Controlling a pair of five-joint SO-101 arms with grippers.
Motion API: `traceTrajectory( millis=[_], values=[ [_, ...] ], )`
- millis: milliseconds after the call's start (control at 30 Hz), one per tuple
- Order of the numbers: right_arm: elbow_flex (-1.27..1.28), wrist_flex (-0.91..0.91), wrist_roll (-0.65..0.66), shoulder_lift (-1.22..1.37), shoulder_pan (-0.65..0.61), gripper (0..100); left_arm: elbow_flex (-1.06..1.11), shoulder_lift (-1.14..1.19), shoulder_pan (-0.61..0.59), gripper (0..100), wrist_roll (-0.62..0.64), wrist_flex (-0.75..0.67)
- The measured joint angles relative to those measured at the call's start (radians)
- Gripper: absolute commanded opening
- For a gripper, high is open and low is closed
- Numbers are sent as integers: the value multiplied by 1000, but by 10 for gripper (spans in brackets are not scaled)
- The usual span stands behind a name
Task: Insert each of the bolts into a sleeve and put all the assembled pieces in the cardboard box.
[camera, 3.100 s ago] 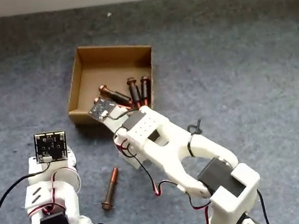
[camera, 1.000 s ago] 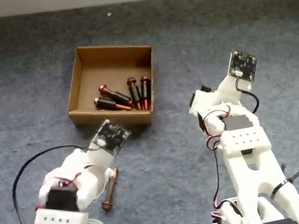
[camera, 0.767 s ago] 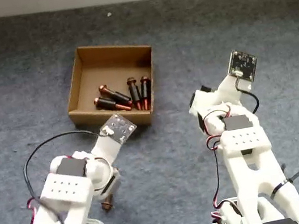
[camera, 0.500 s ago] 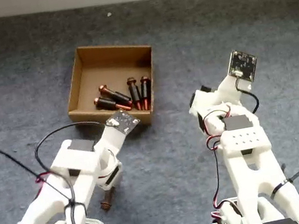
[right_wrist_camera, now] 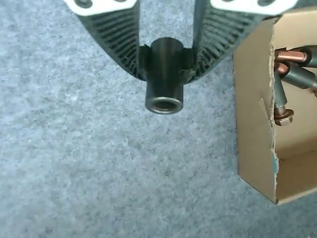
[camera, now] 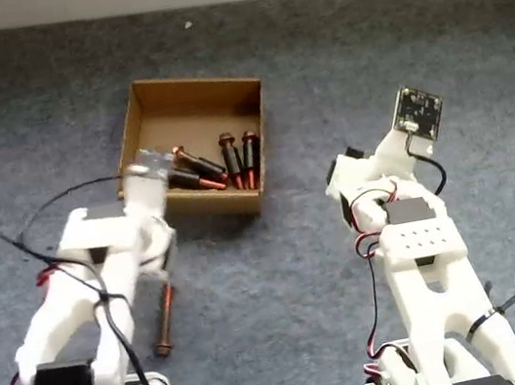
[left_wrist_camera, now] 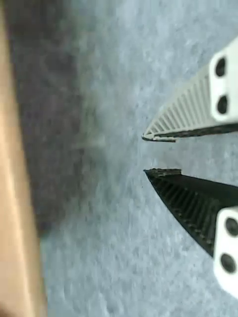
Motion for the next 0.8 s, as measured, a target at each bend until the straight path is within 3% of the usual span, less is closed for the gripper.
traceTrajectory(
  millis=[333, 400, 533, 800],
  values=[
    [0, 0, 0, 0, 0, 5, -100, 0, -269, 109, 0, -2],
    [0, 0, 0, 0, 0, 5, -106, 0, -282, 109, -60, -2],
    [0, 0, 0, 0, 0, 5, -109, 0, -273, 109, -276, 28],
    [0, 0, 0, 0, 0, 5, -109, 0, -236, 105, -890, 216]
  ],
)
